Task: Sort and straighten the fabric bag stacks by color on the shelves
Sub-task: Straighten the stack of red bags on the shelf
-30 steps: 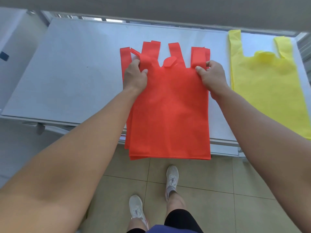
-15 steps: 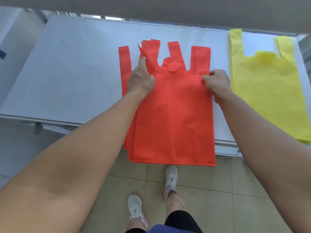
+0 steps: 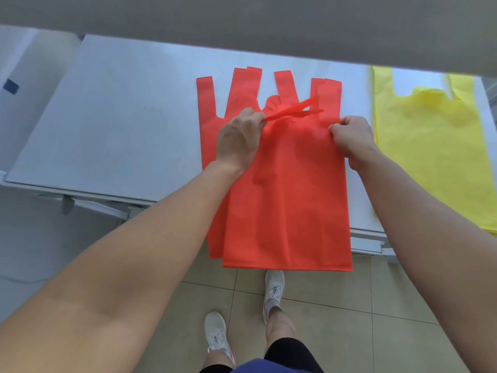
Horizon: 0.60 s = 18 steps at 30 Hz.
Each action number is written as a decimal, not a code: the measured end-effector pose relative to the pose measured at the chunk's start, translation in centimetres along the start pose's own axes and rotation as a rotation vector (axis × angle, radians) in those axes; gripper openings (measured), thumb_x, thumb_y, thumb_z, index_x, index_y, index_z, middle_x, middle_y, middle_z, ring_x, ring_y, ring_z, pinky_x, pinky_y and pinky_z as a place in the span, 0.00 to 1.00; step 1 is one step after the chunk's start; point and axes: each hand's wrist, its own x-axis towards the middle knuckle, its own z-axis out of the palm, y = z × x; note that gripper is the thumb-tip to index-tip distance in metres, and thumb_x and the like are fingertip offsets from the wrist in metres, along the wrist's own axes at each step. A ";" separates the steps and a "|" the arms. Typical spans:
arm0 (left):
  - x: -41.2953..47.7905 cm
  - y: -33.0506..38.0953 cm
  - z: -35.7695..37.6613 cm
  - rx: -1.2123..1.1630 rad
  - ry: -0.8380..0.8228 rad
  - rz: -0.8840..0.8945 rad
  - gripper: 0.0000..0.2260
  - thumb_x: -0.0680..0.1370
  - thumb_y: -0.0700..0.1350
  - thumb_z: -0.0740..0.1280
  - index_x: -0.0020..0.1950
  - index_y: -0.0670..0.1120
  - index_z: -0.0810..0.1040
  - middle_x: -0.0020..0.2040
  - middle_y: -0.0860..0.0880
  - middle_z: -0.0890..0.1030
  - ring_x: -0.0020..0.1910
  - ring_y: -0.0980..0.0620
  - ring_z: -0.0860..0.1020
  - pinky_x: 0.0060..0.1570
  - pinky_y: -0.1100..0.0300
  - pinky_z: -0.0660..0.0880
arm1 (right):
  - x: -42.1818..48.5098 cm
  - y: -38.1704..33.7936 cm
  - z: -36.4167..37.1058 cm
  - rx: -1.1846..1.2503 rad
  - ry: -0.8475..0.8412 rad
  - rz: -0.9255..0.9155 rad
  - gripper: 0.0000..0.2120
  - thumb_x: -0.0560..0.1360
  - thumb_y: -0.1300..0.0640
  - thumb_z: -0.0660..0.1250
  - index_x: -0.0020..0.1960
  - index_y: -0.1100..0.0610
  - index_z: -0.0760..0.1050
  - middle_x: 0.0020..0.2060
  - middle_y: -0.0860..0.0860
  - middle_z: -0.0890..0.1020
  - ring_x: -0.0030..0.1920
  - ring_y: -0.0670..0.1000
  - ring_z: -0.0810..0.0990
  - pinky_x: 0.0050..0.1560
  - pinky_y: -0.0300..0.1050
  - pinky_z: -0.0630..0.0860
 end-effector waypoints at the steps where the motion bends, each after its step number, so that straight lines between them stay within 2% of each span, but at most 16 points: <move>1: 0.4 -0.2 -0.2 -0.054 0.021 -0.021 0.15 0.86 0.51 0.58 0.58 0.46 0.83 0.51 0.46 0.82 0.50 0.41 0.82 0.44 0.48 0.75 | -0.1 0.1 -0.1 0.017 0.013 -0.019 0.14 0.71 0.56 0.62 0.51 0.60 0.81 0.41 0.54 0.82 0.40 0.54 0.78 0.39 0.50 0.74; 4: 2.0 -1.0 -0.6 -0.156 0.062 -0.174 0.14 0.86 0.47 0.58 0.61 0.44 0.81 0.57 0.43 0.82 0.57 0.40 0.80 0.53 0.49 0.74 | -0.4 0.0 -0.1 0.024 0.059 -0.074 0.13 0.73 0.55 0.63 0.51 0.59 0.81 0.42 0.52 0.82 0.42 0.52 0.79 0.40 0.46 0.74; 5: 2.4 -1.3 -0.5 -0.110 0.042 -0.232 0.13 0.85 0.47 0.59 0.62 0.44 0.81 0.59 0.42 0.81 0.60 0.40 0.78 0.56 0.49 0.73 | -0.5 0.0 0.0 -0.013 0.064 -0.082 0.12 0.74 0.55 0.64 0.52 0.59 0.81 0.44 0.52 0.83 0.44 0.52 0.80 0.42 0.46 0.76; 7: 2.5 -1.7 0.1 0.099 -0.032 -0.338 0.13 0.83 0.50 0.63 0.63 0.46 0.79 0.65 0.42 0.76 0.66 0.40 0.73 0.61 0.46 0.70 | -0.4 -0.1 0.4 -0.121 0.061 -0.104 0.14 0.75 0.53 0.66 0.56 0.60 0.80 0.51 0.55 0.84 0.52 0.56 0.82 0.53 0.50 0.79; 8: 2.4 -1.8 0.4 0.166 -0.059 -0.408 0.14 0.82 0.52 0.65 0.64 0.47 0.79 0.69 0.43 0.73 0.70 0.41 0.70 0.65 0.44 0.69 | -0.3 -0.3 0.7 -0.184 0.053 -0.105 0.17 0.75 0.51 0.67 0.59 0.60 0.79 0.56 0.58 0.82 0.58 0.58 0.80 0.59 0.53 0.78; 10: 2.3 -1.7 0.4 0.147 -0.076 -0.565 0.14 0.81 0.55 0.67 0.63 0.50 0.79 0.74 0.44 0.67 0.75 0.41 0.64 0.69 0.42 0.65 | -0.3 -0.6 1.0 -0.318 0.036 -0.078 0.22 0.77 0.48 0.69 0.65 0.60 0.75 0.65 0.61 0.75 0.67 0.62 0.73 0.67 0.54 0.73; 12: 2.5 -1.3 0.0 0.056 -0.077 -0.698 0.13 0.81 0.54 0.67 0.63 0.52 0.79 0.78 0.44 0.63 0.78 0.41 0.60 0.73 0.42 0.62 | -0.2 -1.1 1.1 -0.394 0.041 -0.068 0.21 0.80 0.50 0.68 0.67 0.62 0.73 0.68 0.63 0.70 0.71 0.64 0.67 0.71 0.55 0.68; 15: 3.1 -0.9 -0.9 -0.081 -0.046 -0.839 0.12 0.81 0.53 0.67 0.63 0.53 0.80 0.77 0.45 0.64 0.77 0.42 0.63 0.75 0.45 0.62 | 0.0 -1.5 0.9 -0.370 0.086 -0.124 0.16 0.79 0.55 0.66 0.62 0.62 0.77 0.63 0.62 0.77 0.68 0.62 0.72 0.69 0.54 0.70; 18: 3.1 -1.0 -2.0 -0.168 0.013 -0.915 0.13 0.80 0.50 0.63 0.63 0.53 0.79 0.74 0.46 0.67 0.73 0.43 0.67 0.70 0.45 0.66 | -0.3 -1.6 0.7 -0.234 0.114 -0.248 0.12 0.79 0.54 0.68 0.58 0.60 0.78 0.54 0.54 0.81 0.57 0.54 0.78 0.57 0.43 0.71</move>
